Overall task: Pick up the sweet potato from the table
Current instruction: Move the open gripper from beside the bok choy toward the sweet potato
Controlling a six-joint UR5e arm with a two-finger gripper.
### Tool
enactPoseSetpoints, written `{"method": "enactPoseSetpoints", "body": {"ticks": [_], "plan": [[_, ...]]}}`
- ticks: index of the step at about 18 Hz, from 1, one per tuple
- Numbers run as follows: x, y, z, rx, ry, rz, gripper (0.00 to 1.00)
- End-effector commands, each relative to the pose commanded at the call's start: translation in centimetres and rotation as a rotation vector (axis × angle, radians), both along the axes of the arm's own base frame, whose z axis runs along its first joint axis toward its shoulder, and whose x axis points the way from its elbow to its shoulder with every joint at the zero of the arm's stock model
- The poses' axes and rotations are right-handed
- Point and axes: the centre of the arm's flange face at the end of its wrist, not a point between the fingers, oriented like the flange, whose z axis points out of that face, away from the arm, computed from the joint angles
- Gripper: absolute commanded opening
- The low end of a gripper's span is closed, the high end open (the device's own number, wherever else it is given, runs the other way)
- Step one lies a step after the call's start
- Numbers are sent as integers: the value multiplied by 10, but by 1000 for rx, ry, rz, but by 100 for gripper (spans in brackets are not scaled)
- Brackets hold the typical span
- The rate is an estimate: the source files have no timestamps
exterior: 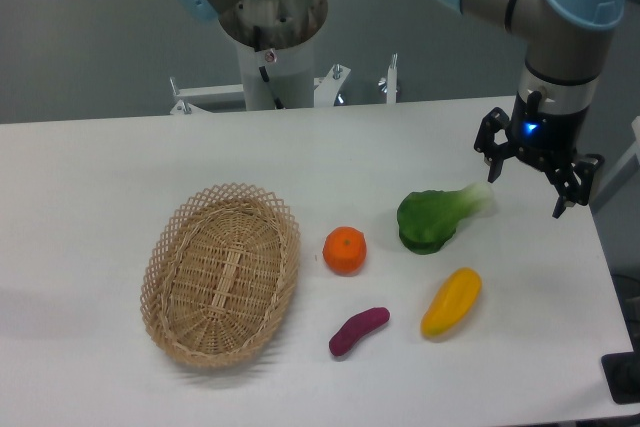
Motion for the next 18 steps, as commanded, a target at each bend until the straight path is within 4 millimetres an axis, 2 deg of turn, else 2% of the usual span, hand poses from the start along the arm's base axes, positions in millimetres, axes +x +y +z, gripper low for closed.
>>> {"method": "enactPoseSetpoints", "body": {"ticks": [11,16,18], "plan": [[6,7,-11,0,-25,15,100],[23,41,-28,-7,-45,27,100],[32,60,-37,1,-40,23,100]]}}
